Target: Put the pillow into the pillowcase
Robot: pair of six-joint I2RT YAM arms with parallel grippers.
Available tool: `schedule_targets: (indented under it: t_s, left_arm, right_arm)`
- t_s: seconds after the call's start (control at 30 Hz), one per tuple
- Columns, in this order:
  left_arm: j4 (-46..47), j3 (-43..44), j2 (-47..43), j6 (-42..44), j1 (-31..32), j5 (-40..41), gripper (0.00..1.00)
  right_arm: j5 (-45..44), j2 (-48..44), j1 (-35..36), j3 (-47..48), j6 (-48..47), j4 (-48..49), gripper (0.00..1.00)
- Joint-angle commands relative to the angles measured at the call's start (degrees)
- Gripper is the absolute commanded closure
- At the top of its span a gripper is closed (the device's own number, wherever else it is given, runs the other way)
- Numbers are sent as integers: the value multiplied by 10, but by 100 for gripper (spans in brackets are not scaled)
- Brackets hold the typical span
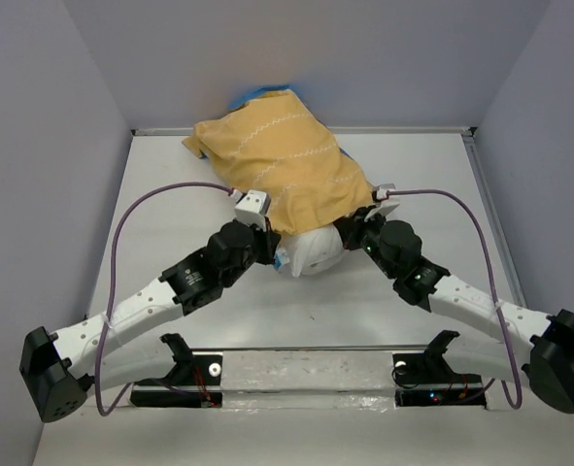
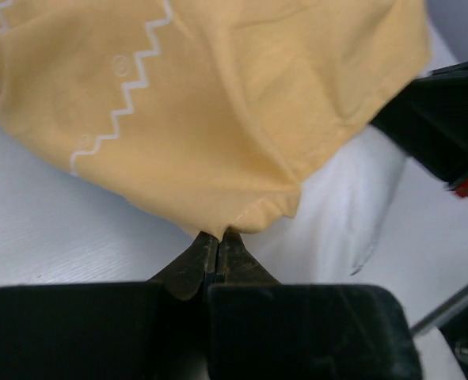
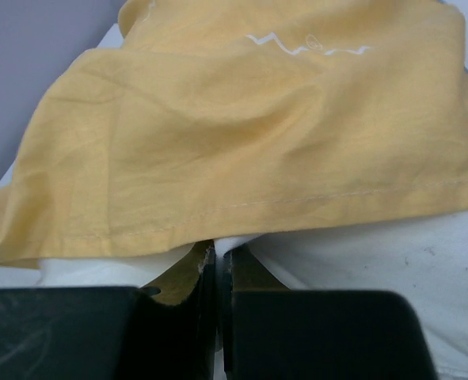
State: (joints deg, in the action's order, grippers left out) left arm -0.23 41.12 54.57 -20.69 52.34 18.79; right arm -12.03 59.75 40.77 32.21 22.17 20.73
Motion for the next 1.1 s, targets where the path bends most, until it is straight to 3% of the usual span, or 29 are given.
schedule_targets:
  t_s: [0.0,0.07,0.1,0.2,0.3,0.4,0.47,0.63,0.77,0.83,0.87,0.97,1.07]
  left_arm:
    - [-25,169,22,-12,11,-168,100]
    - [-52,239,53,3,37,-217,100]
    - [-68,309,84,10,64,-230,100]
    - [-100,368,99,14,80,-258,100]
    - [-126,351,58,6,80,-238,100]
    - [-156,324,14,3,79,-194,100]
    - [-166,313,2,9,75,-162,100]
    - [-146,333,55,32,37,-218,100]
    - [-130,397,114,38,36,-291,100]
    - [-126,410,106,34,36,-312,100]
    - [-124,404,93,32,36,-312,100]
    - [-123,354,25,21,34,-275,100]
    - [-140,291,-38,10,23,-236,100]
  right_arm:
    - [-132,56,42,75,-60,112,100]
    - [-194,123,57,137,-125,141,100]
    - [-266,146,57,161,-149,173,100]
    - [-394,185,57,245,-214,199,100]
    - [-441,148,57,261,-287,241,100]
    - [-466,82,57,245,-382,353,100]
    - [-466,64,63,239,-406,361,100]
    - [-472,88,126,188,-450,423,100]
    - [-458,186,183,148,-353,312,100]
    - [-412,223,192,132,-146,161,100]
    - [-384,227,192,126,-103,115,100]
    - [-302,225,197,90,-45,78,100]
    - [-274,207,197,80,-36,56,100]
